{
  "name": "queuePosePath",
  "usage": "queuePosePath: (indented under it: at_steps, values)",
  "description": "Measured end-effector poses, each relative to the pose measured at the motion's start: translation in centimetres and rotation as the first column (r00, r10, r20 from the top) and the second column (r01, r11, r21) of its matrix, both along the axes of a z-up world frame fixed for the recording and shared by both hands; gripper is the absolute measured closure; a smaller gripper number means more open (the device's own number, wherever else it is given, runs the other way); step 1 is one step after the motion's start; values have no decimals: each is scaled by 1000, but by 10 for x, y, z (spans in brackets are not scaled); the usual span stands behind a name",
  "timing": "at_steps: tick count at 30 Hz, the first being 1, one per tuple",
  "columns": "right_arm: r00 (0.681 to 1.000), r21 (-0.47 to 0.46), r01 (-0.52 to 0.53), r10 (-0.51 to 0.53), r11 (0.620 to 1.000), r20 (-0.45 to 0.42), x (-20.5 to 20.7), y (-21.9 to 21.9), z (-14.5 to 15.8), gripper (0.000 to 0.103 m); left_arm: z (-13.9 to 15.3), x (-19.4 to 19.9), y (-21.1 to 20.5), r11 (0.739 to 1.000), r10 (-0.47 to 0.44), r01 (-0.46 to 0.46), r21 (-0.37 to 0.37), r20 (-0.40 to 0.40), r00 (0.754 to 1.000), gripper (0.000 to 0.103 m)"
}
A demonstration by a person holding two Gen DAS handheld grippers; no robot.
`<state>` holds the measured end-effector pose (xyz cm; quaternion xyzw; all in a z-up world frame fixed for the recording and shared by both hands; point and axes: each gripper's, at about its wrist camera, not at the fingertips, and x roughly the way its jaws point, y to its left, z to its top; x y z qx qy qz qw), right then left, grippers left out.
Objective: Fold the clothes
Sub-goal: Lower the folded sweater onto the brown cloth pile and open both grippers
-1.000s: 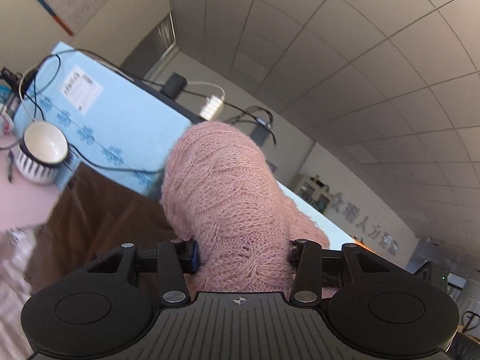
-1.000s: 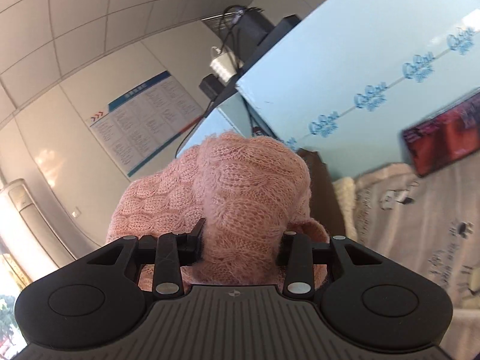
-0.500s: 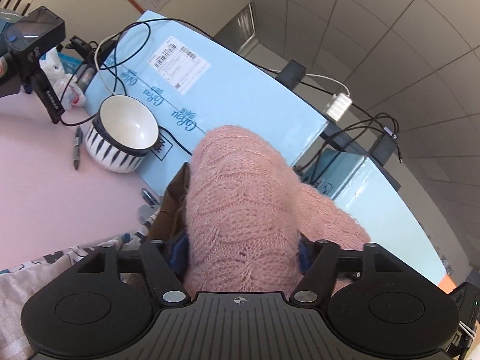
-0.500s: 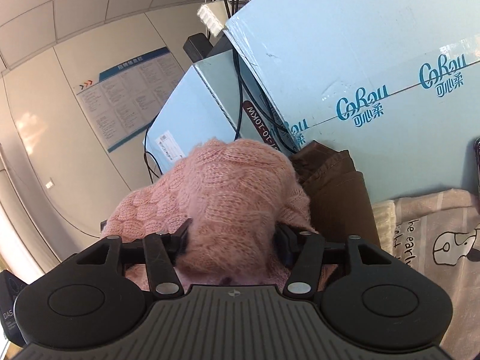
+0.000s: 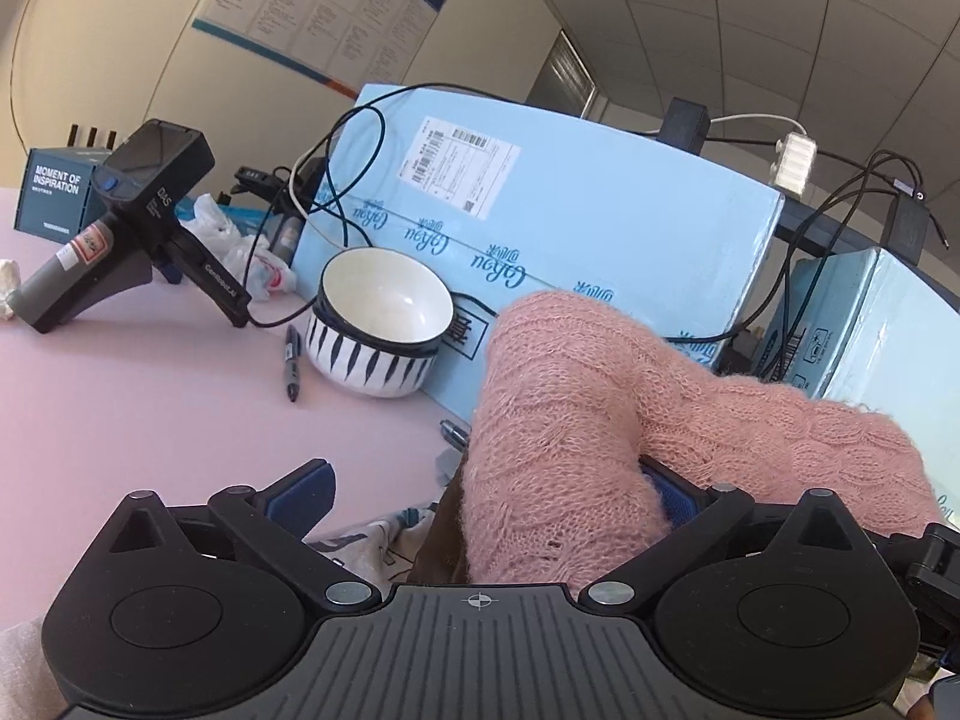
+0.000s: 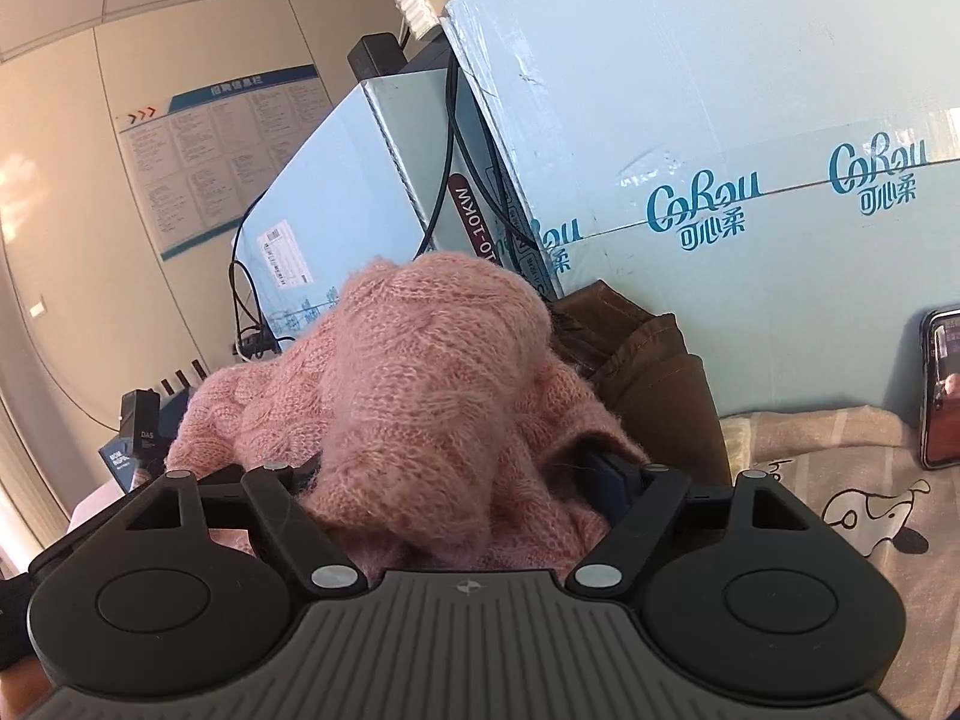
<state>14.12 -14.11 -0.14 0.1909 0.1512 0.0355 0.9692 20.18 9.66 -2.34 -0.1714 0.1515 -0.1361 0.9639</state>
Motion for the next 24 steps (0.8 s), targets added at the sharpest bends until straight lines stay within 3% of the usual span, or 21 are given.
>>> queuePosePath:
  at_steps: [4, 9, 18, 24]
  values:
    - [999, -64, 29, -28, 998, 23, -14, 13, 13, 8, 20, -22, -1, 998, 19, -23, 53, 72, 997, 0]
    - [995, -99, 80, -74, 992, 60, -41, 18, 34, 0, 41, -62, 1, 996, 46, -56, 67, 149, 988, 0]
    - [989, -119, 121, -109, 985, 100, -106, 13, 51, 0, 46, -140, -7, 995, 70, -81, 55, 176, 982, 0]
    - [985, -146, 141, -123, 979, 123, -154, 23, 19, 0, 25, -181, -16, 990, 116, -130, 64, 182, 976, 0]
